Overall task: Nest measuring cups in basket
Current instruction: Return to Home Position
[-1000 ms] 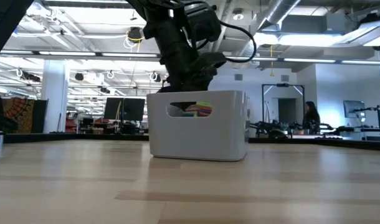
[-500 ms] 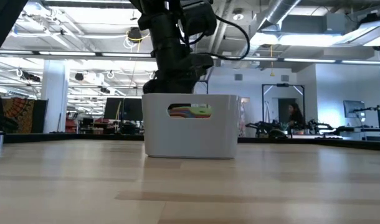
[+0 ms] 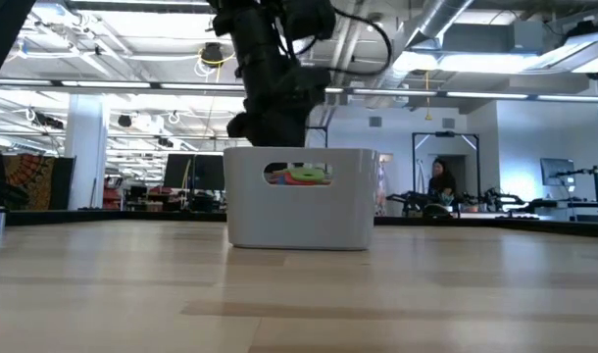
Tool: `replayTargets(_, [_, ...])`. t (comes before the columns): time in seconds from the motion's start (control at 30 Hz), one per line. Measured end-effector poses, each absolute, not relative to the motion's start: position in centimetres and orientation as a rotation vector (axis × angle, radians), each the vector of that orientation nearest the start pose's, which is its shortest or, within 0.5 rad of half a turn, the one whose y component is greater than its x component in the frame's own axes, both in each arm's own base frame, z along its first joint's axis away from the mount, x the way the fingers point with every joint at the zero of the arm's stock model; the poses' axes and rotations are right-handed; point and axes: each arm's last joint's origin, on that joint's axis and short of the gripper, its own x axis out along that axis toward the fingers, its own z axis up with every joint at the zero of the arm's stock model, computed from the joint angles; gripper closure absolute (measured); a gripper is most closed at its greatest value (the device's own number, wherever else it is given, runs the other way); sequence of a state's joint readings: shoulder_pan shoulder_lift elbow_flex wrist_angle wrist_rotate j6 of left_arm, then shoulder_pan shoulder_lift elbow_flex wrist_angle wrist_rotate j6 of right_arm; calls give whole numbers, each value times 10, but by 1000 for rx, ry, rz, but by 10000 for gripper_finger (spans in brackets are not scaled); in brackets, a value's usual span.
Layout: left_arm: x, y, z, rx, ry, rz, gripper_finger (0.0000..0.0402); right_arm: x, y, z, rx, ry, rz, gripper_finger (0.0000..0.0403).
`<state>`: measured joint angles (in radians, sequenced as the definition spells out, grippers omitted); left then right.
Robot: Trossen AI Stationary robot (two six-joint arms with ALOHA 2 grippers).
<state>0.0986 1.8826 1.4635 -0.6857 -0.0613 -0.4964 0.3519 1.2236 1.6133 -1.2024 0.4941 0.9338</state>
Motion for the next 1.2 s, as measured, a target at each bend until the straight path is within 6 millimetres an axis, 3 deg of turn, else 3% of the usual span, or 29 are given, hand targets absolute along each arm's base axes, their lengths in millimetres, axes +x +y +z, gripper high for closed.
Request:
replayTargets(0.27, [369, 41, 279, -345, 887, 411, 204, 205, 49, 385, 497, 647, -574, 276])
replayTargets(0.43, [349, 39, 309, -312, 692, 365, 220, 213, 51, 367, 525, 482, -338, 283])
replayTargets(0.57, [322, 36, 311, -335, 520, 358, 241, 212, 52, 341, 495, 384, -178, 301])
replayTargets(0.7, [279, 27, 302, -356, 330, 342, 266, 202, 57, 318, 451, 297, -60, 334])
replayTargets(0.8, [248, 19, 302, -347, 180, 267, 286, 189, 57, 315, 431, 215, 3, 367])
replayTargets(0.87, [229, 17, 303, -296, 129, 242, 300, 182, 56, 326, 417, 114, 53, 389])
replayTargets(1.0, [203, 8, 318, -216, 66, 174, 324, 164, 49, 345, 271, -10, 97, 383])
replayTargets(1.2, [165, 3, 341, -51, -38, 155, 374, 142, 42, 332, -31, 133, 97, 371])
